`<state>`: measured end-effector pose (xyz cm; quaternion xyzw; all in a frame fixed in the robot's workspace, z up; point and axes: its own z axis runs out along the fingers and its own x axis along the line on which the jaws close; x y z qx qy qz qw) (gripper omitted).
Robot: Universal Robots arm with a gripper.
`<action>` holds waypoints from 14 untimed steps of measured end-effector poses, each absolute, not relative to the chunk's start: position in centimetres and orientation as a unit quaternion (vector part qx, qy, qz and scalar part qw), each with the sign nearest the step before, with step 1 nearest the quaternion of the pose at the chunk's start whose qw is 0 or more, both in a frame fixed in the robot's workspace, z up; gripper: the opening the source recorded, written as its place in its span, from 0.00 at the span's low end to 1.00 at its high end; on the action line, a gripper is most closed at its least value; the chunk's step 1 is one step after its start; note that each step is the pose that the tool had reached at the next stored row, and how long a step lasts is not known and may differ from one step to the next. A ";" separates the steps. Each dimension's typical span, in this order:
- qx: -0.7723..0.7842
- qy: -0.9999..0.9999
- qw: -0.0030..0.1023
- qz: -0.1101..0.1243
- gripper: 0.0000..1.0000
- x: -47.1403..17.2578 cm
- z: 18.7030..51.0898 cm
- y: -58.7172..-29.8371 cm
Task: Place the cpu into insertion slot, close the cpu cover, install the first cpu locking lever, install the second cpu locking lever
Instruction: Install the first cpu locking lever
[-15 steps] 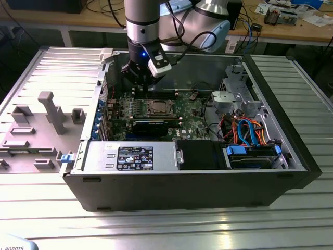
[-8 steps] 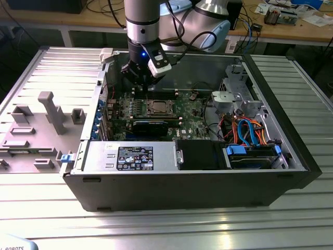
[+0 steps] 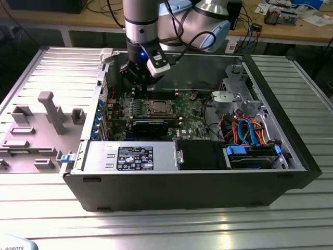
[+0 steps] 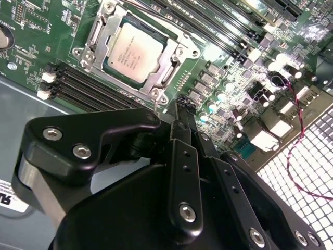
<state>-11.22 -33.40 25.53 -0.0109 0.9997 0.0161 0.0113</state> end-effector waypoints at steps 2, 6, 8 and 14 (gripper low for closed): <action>-0.011 1.000 0.011 0.016 0.11 -11.5 25.5 -33.4; -0.011 1.000 0.011 0.016 0.11 -11.6 25.5 -33.2; -0.012 1.000 0.011 0.016 0.11 -11.7 25.5 -33.0; -0.012 1.000 0.011 0.016 0.11 -11.7 25.5 -32.3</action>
